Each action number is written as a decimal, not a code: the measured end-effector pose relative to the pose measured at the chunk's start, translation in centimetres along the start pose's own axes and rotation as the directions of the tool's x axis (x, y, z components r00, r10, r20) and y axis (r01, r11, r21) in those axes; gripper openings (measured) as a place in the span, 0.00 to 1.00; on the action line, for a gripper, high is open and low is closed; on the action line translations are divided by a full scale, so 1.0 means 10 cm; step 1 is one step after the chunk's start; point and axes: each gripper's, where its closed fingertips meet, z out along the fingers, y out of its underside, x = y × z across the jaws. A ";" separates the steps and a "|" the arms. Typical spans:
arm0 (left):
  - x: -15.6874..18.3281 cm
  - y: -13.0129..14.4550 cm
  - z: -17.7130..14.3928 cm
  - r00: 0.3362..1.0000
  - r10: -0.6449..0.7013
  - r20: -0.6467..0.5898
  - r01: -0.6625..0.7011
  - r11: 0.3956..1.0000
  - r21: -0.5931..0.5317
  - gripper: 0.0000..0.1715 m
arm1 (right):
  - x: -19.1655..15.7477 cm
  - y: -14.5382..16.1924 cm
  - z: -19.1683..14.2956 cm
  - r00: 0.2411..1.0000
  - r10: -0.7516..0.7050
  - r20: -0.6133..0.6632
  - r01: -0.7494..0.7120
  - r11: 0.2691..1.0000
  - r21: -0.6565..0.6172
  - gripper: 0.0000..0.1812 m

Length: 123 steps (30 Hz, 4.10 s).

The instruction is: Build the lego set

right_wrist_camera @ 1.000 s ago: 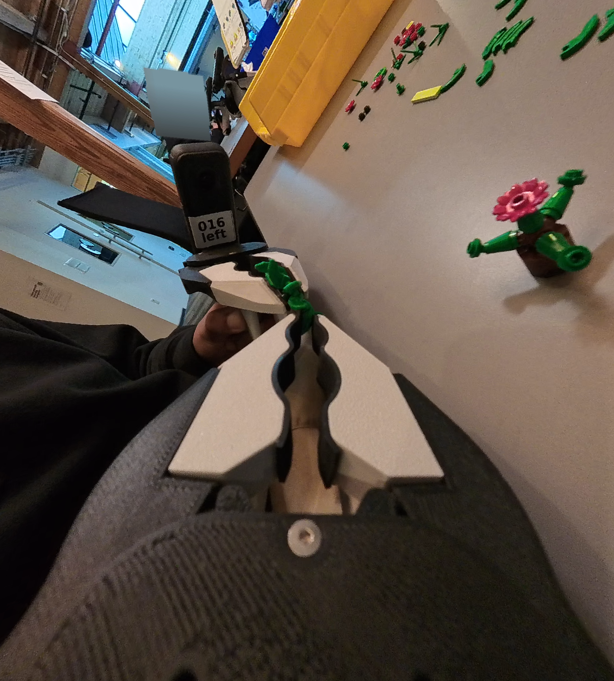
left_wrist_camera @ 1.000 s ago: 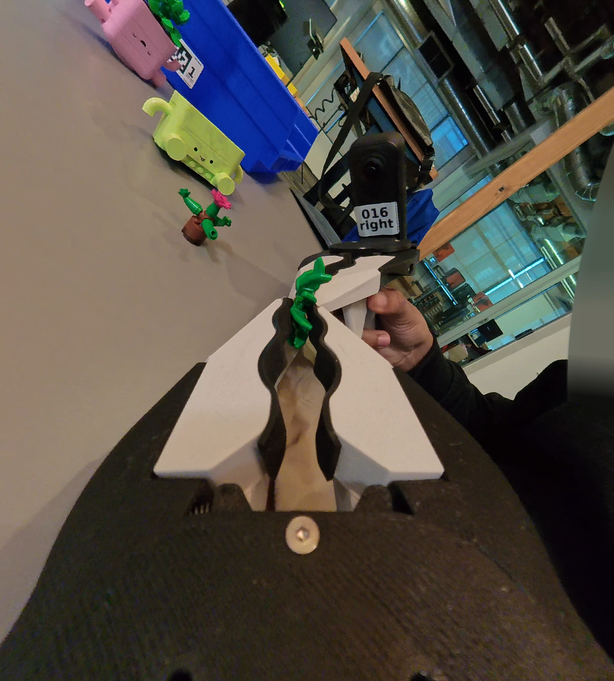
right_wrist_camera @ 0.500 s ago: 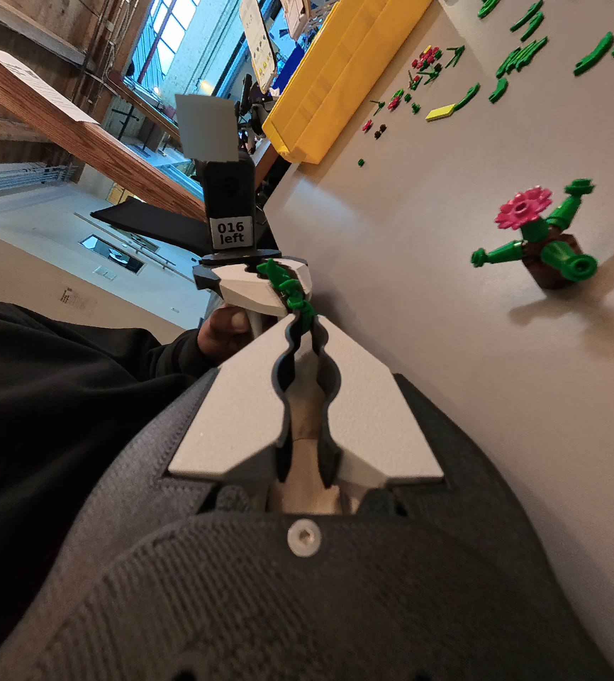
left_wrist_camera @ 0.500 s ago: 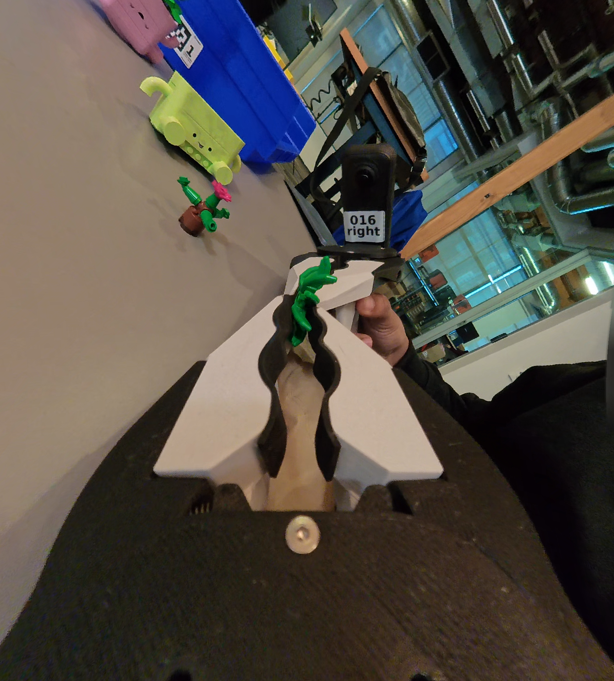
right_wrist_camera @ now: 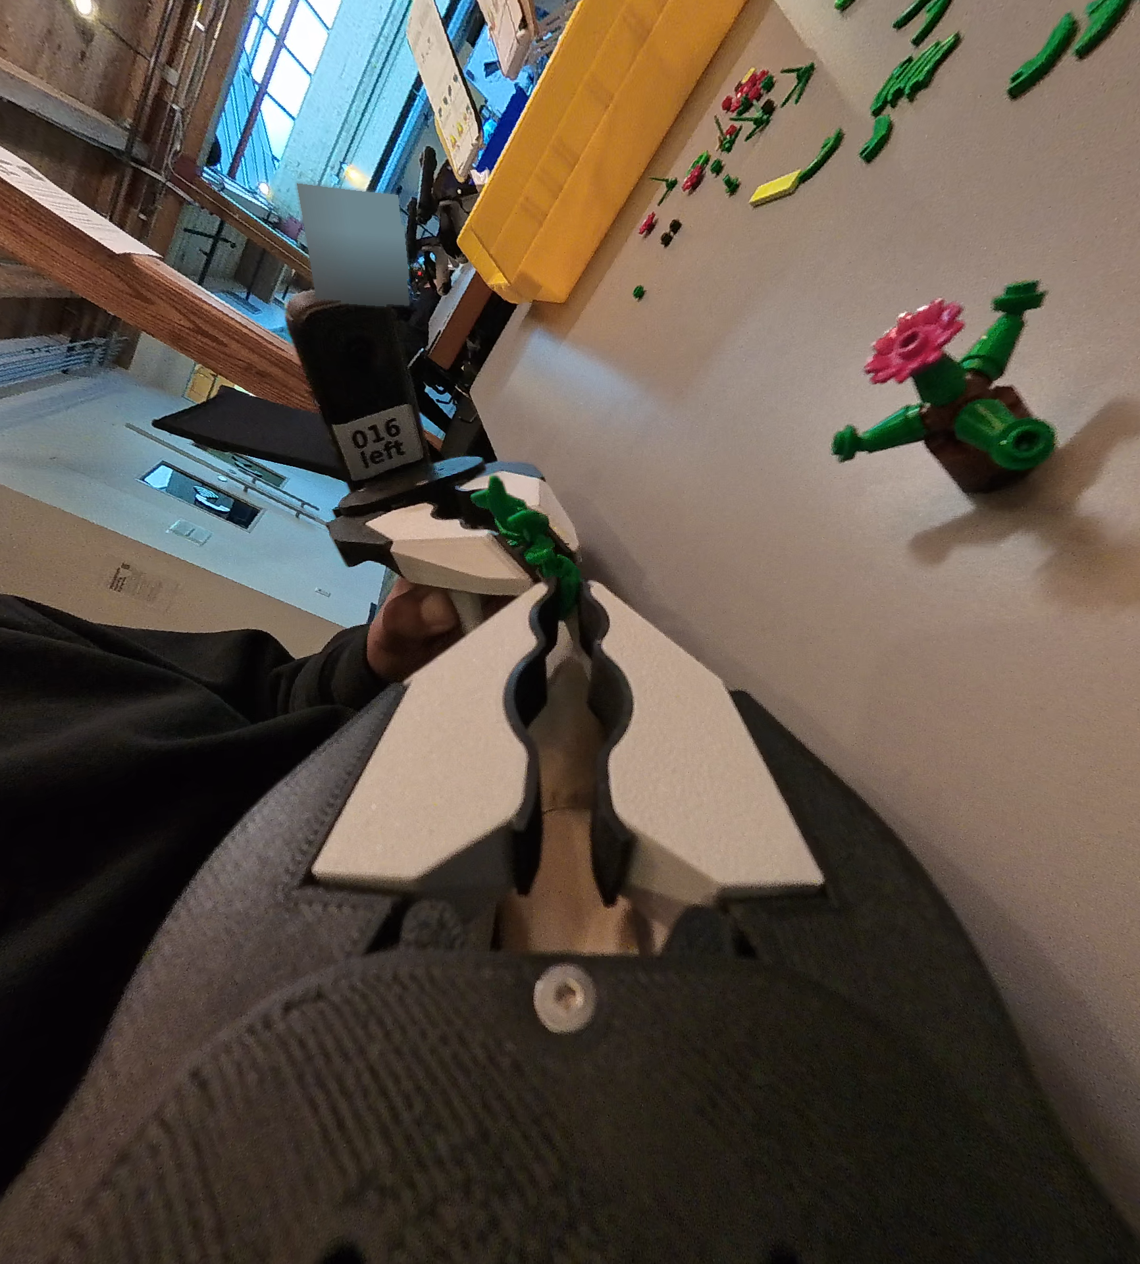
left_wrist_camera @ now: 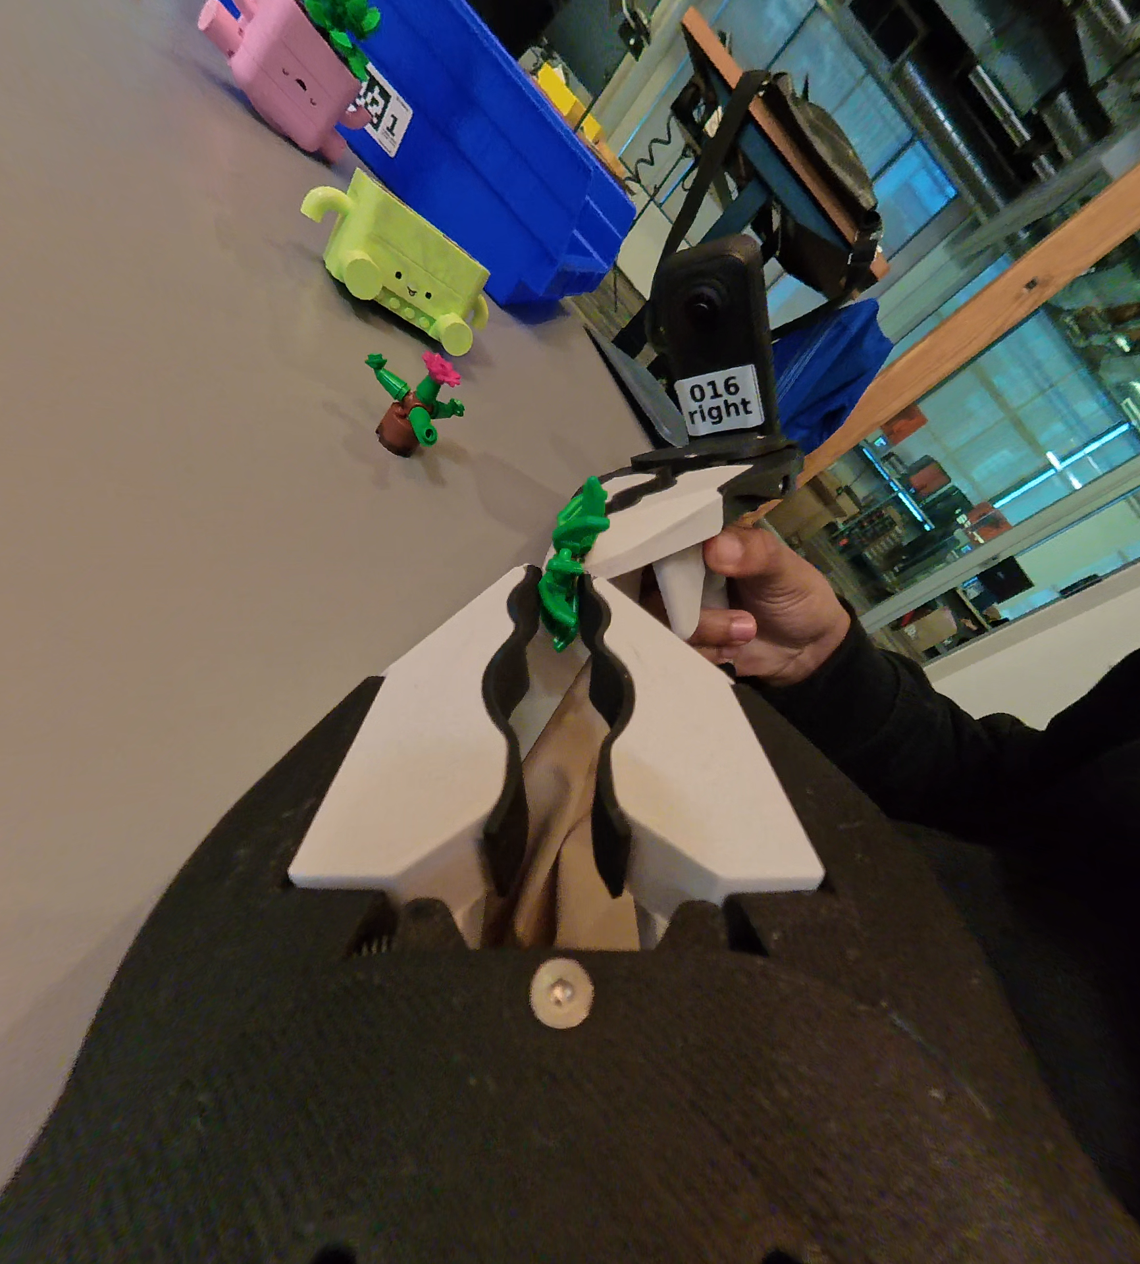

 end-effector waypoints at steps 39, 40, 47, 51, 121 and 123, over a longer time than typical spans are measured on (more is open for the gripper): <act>-0.59 -0.23 -0.32 0.940 0.065 0.336 -0.029 0.993 -0.111 0.28 | 0.25 0.01 -0.12 0.948 -0.199 -0.248 0.192 0.980 -0.053 0.02; -0.60 -0.28 -0.37 0.931 0.087 0.355 -0.057 0.994 -0.093 0.28 | 0.25 0.01 -0.12 0.945 -0.210 -0.251 0.202 0.978 -0.056 0.02; 0.24 -0.19 -0.29 0.926 0.368 -0.085 -0.374 0.924 -0.076 0.21 | -0.30 0.02 -0.07 0.988 -0.039 0.149 0.040 0.999 -0.002 0.02; 0.59 0.01 -0.25 0.878 0.381 -0.290 -0.419 0.904 -0.081 0.12 | -0.58 0.16 -0.11 0.925 0.130 0.358 -0.093 0.988 -0.120 0.02; 0.65 -0.35 -0.25 0.902 -0.065 -0.427 0.143 0.978 0.154 0.00 | -0.76 -0.14 -0.10 0.838 -0.542 0.064 0.517 0.825 0.228 0.00; 0.59 -0.35 -0.22 0.917 -0.075 -0.391 0.148 0.976 0.159 0.00 | -0.68 -0.14 -0.08 0.820 -0.572 -0.010 0.563 0.805 0.189 0.00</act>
